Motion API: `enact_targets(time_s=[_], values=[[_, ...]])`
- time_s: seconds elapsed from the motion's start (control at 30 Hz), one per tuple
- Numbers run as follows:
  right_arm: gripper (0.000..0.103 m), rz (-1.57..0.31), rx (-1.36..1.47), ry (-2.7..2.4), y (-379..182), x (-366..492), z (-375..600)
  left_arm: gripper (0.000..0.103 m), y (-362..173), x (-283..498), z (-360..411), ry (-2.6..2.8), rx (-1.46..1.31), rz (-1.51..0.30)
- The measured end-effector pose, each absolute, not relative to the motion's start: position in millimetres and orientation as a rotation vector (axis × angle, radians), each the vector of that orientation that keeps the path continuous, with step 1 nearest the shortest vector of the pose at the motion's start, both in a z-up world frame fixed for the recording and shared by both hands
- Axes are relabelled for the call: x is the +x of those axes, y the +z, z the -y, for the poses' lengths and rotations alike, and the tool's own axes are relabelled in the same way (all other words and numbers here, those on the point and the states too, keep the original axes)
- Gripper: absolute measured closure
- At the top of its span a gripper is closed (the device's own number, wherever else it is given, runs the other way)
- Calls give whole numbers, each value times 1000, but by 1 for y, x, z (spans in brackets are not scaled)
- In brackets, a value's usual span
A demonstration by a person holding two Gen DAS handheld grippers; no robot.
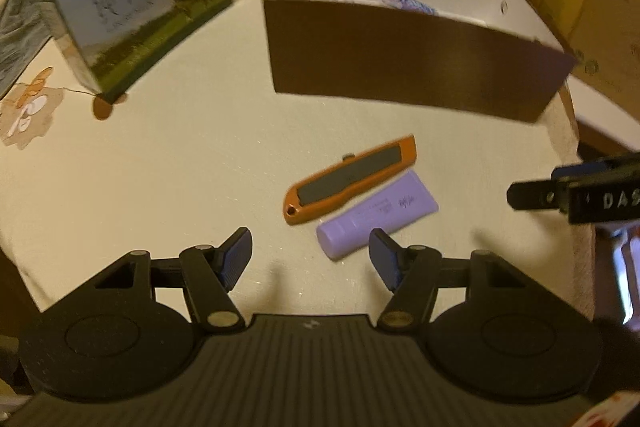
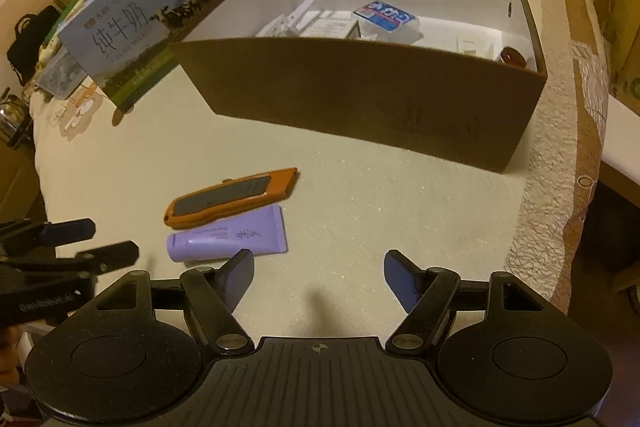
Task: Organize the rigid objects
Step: 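Withdraw both grippers from the brown box and move toward the knife and tube, then grasp the purple tube with the left gripper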
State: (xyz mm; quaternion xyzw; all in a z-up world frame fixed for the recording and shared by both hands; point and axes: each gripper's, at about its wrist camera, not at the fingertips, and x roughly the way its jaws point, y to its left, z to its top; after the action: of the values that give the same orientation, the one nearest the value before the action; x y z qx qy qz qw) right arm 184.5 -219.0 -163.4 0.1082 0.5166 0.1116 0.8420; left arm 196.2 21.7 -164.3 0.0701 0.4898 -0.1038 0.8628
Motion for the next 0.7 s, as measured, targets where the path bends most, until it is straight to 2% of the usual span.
enact_targets(time_s=[0.63,0.7], values=[[34,-1145,241,176,-184,183,237,42,-218,219,8,-316,264,-1080],[34,-1150,247,166,-187,182,240,45,-220,219,12,-326,264,-1081]])
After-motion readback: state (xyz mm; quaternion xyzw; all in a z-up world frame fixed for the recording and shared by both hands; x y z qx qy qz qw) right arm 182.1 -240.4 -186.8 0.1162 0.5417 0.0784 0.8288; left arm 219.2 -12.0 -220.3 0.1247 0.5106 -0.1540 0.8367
